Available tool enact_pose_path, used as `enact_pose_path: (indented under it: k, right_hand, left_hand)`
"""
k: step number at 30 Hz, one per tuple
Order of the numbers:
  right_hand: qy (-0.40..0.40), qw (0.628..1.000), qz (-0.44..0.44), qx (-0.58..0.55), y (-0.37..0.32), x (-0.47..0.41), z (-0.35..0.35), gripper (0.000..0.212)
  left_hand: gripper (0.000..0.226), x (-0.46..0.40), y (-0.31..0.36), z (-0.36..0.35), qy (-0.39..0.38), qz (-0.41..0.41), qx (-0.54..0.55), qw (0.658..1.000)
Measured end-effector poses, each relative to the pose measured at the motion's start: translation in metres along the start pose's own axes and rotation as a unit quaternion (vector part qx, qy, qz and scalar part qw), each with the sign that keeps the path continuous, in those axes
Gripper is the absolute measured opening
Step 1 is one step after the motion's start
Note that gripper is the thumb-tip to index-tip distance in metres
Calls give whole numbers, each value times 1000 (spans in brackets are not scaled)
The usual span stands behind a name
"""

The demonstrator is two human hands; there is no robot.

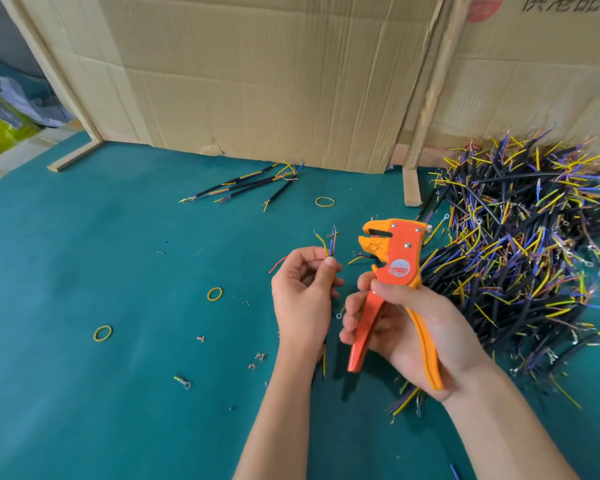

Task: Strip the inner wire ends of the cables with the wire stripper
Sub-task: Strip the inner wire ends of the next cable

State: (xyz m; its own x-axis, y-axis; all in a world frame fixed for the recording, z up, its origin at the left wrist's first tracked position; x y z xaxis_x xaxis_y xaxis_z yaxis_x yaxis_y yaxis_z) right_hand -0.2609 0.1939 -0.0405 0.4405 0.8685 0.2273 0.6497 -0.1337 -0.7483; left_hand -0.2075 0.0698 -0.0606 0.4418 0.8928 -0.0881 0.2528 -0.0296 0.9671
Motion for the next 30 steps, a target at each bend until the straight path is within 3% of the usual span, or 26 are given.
enact_pose_path:
  k: [4,8,19,30]
  right_hand:
    - [17,999,14,-31,-13,3,12,50]
    - [-15,999,4,-42,-19,5,13,60]
    - [23,997,-54,41,1,1,14,41]
    - [-21,994,-26,108,-1,0,10,48]
  left_hand:
    - [6,0,-1,-2,-20,-3,-1,1000]
    - [11,-1,-3,-4,-35,12,-1,999]
    - [16,-3,-2,-2,-21,-20,-52,998]
    - [23,-4,-4,-5,-35,-46,-79,995]
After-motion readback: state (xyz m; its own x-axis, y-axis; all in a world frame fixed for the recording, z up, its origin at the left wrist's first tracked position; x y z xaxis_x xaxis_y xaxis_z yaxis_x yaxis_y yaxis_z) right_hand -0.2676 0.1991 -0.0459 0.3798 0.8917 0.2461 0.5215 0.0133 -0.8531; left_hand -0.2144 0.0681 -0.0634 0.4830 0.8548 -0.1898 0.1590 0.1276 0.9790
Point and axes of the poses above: each hand's wrist, its own x-axis away from the middle knuckle, its own z-axis out of the back of the hand, y = z × x, the point moved 7 cm from there along -x, towards the middle knuckle, and after that the axes turned 3 degrees about y, right-handed, at the moved point
